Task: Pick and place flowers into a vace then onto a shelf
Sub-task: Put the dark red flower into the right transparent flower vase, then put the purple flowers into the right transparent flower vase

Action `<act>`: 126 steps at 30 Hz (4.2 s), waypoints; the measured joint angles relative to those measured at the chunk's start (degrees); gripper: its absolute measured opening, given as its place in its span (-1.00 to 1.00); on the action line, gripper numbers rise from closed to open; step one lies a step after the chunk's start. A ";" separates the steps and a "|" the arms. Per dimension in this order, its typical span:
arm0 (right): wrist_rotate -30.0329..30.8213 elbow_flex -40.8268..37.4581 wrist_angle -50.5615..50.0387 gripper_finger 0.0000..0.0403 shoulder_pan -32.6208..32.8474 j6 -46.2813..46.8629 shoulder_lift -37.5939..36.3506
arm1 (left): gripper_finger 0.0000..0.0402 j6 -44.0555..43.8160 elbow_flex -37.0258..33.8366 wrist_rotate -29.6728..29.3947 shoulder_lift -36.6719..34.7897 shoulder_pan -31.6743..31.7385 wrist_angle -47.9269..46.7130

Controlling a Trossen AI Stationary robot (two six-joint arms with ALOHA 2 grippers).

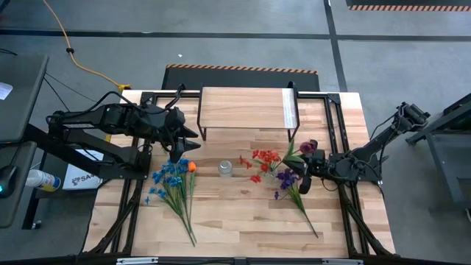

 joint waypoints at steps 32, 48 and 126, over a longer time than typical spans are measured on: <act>-5.62 0.07 -5.33 -0.59 0.09 6.80 -5.27 | 0.26 1.50 0.00 -0.01 0.00 0.01 -0.02; -7.71 0.07 -10.28 -0.49 0.11 14.04 -5.27 | 0.26 1.49 0.00 0.00 0.00 -0.01 -0.02; -36.71 0.02 -39.42 -0.30 19.30 75.51 -19.69 | 0.26 -6.06 -0.02 10.90 0.01 -10.15 -4.56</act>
